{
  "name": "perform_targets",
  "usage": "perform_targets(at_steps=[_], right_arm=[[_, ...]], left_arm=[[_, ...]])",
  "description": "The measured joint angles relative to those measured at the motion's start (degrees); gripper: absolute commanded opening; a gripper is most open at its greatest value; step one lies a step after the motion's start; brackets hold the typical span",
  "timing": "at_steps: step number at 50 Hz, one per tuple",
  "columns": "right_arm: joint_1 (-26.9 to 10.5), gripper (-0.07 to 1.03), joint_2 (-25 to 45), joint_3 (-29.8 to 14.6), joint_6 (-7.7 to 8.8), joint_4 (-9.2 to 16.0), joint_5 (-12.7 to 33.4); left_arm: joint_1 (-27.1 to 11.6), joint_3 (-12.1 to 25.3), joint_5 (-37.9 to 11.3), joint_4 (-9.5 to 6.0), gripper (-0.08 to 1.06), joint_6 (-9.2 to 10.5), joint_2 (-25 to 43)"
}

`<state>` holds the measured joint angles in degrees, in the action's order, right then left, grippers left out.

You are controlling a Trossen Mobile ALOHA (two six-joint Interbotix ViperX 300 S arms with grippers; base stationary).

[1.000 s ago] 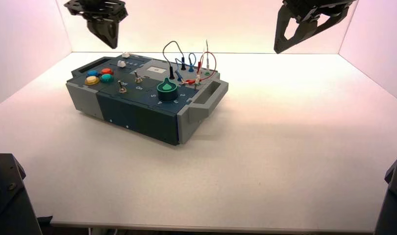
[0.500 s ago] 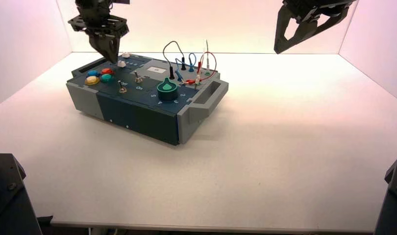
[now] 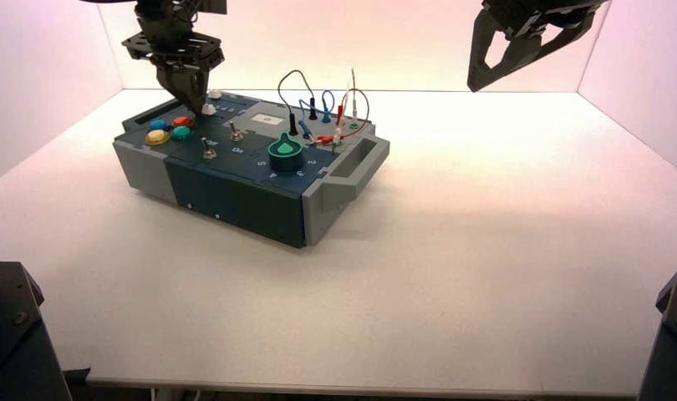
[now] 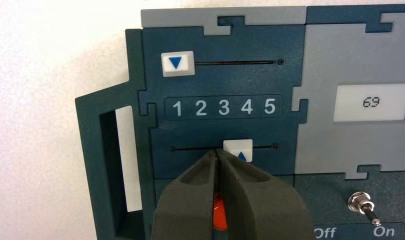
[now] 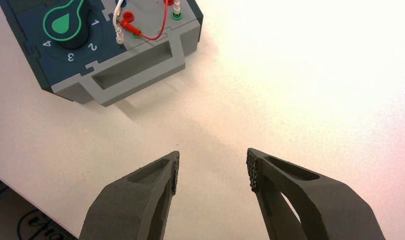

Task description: Move the bottom slider to position 4.

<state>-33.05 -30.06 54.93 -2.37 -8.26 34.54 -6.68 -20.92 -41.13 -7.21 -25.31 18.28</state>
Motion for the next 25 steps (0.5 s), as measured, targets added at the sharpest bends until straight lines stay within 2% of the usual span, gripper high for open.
perform_targets(at_steps=[25], right_arm=[[-0.1,0.7,0.0,0.0,0.09,0.0,0.1]], left_arm=[[-0.5,0.0,-0.3,0.0,-0.03,0.0,0.0]])
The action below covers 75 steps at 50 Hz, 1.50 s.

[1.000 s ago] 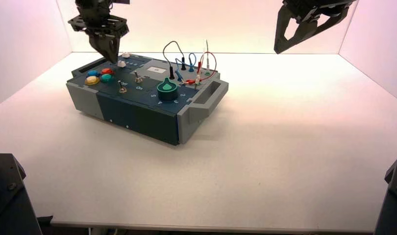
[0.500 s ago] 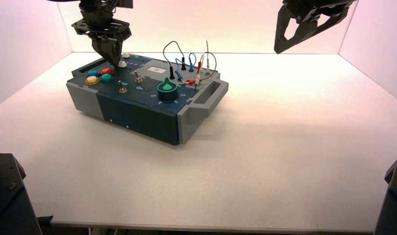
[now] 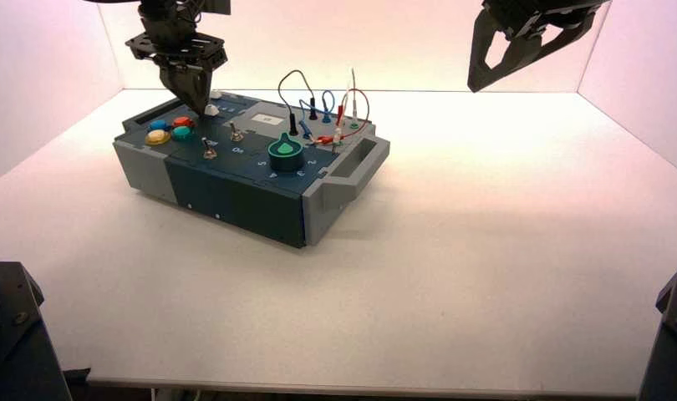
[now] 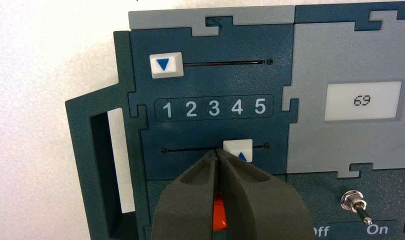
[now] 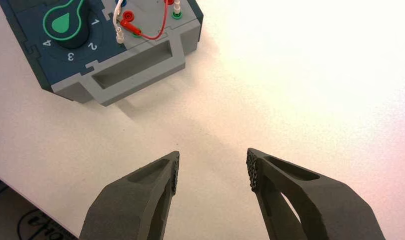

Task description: Move the bottom slider to position 4.

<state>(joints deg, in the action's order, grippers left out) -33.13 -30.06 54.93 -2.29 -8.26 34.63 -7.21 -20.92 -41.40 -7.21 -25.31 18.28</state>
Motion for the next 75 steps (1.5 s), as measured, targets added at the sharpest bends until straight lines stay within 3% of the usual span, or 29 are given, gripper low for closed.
perform_targets(at_steps=[43,58,71,75], right_arm=[[0.1,0.7,0.0,0.0,-0.09,0.0,0.0],[0.1,0.7,0.1,0.0,-0.09,-0.1,0.0],[0.1,0.7,0.3,0.0,0.0,-0.1,0.0],[0.1,0.7,0.3,0.0,0.0,-0.1,0.0]], left_arm=[[-0.9,0.1,-0.3,0.62,-0.03,0.09,-0.5],[-0.9,0.0,-1.0,0.62,-0.03,1.14,-9.7],[-7.4,-2.2,-7.5,0.26,-0.03,3.34,-18.0],[-9.4,-4.7,-8.2,0.09,0.1,4.48,-21.6]])
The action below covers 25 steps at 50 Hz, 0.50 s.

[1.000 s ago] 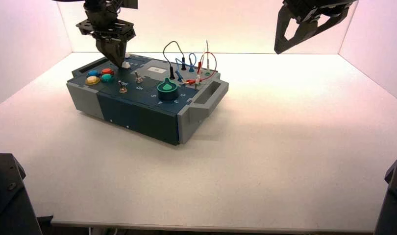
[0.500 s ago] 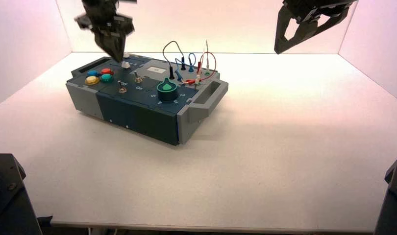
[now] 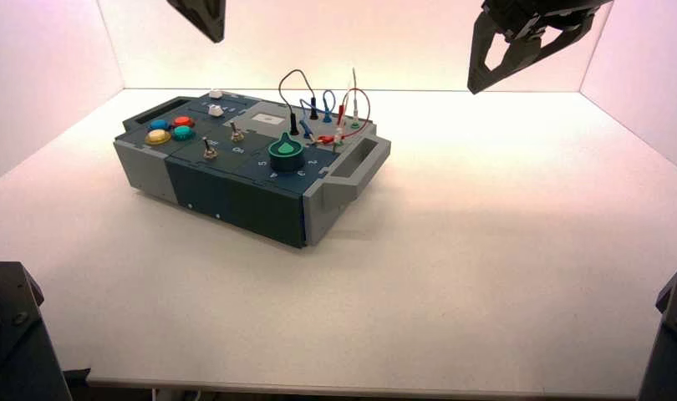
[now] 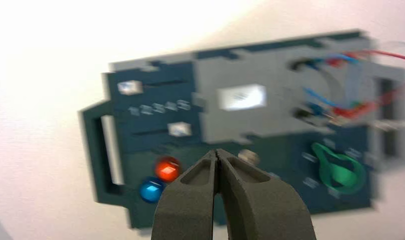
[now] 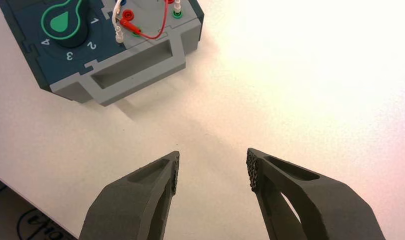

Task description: Move the bottom slider to position 4.

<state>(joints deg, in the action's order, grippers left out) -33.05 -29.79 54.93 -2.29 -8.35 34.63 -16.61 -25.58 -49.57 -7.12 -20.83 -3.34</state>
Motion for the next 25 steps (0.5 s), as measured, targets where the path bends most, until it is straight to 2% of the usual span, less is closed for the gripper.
perform_targets(at_steps=[1,5,8,9,15,19,25], right_arm=[[0.0,0.7,0.0,0.0,-0.09,0.0,0.0],[0.0,0.7,0.0,0.0,0.0,0.0,0.0],[0.0,0.7,0.0,0.0,0.0,0.0,0.0],[0.0,0.7,0.0,0.0,0.0,0.0,0.0],[0.0,0.7,0.0,0.0,0.0,0.0,0.0],[0.0,0.7,0.0,0.0,0.0,-0.1,0.0],[0.0,0.7,0.3,0.0,0.0,0.0,0.0]], left_arm=[[0.0,0.0,0.0,0.0,0.14,0.0,0.0],[-0.5,-3.4,0.6,-0.35,0.45,1.41,-4.8],[-0.4,-5.6,1.3,-0.7,0.63,2.46,-7.7],[-0.4,-6.2,1.6,-0.79,0.65,2.81,-8.5],[-0.4,-10.1,4.6,-1.05,0.65,3.43,-12.9],[-0.4,-14.3,8.4,-1.05,0.65,3.43,-15.6],[-0.4,-17.2,11.4,-1.05,0.65,3.52,-16.6]])
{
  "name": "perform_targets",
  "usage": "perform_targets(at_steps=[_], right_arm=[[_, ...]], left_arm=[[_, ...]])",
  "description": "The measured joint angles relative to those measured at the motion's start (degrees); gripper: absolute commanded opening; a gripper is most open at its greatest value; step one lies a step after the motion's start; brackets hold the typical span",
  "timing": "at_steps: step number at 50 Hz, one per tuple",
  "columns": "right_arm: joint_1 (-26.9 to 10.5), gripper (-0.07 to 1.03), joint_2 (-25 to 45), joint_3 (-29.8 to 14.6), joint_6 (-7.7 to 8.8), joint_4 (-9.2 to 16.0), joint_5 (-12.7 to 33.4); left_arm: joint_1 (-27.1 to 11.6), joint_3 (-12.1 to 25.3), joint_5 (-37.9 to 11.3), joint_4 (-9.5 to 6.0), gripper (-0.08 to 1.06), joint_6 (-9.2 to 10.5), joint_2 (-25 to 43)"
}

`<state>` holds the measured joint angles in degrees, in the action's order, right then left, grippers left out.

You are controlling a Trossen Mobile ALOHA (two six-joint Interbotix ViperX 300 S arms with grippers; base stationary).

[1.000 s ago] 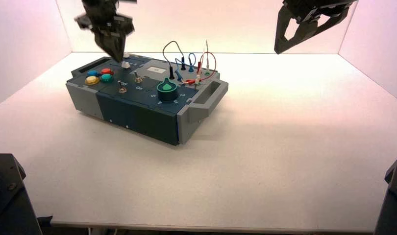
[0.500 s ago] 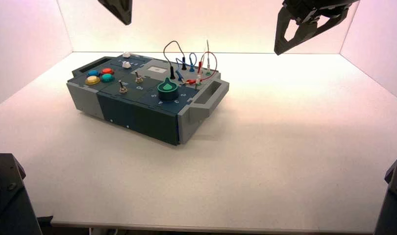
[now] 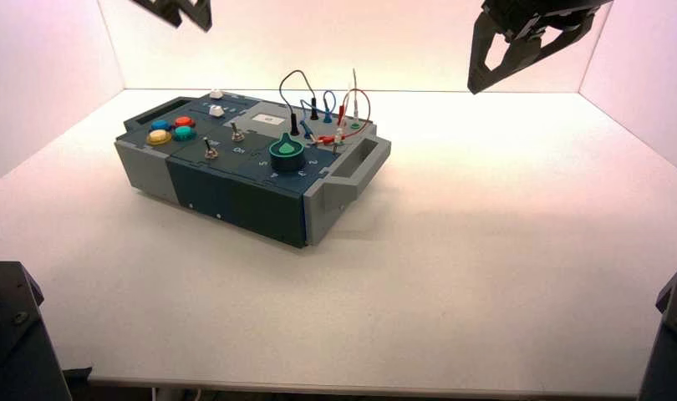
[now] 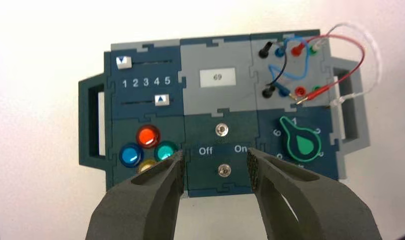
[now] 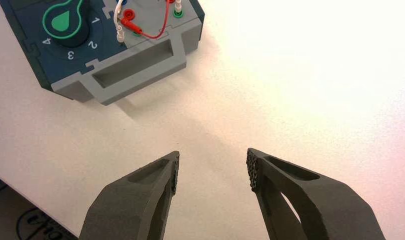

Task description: Move the bottom slider to position 4.

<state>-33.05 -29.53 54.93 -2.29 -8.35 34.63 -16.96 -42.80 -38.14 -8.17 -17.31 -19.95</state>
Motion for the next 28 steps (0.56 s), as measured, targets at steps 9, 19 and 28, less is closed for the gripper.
perform_targets(at_steps=[9,19,28], right_arm=[[0.0,0.7,0.6,0.0,0.0,0.0,0.1],[-0.1,0.7,0.6,0.0,0.0,0.0,0.1],[-0.1,0.7,0.6,0.0,0.0,0.0,0.3]], left_arm=[[-0.1,-0.4,0.3,0.0,0.63,0.0,2.1],[0.0,-0.1,-0.7,0.09,0.59,0.0,4.4],[0.0,0.5,-1.5,0.09,0.58,0.0,4.8]])
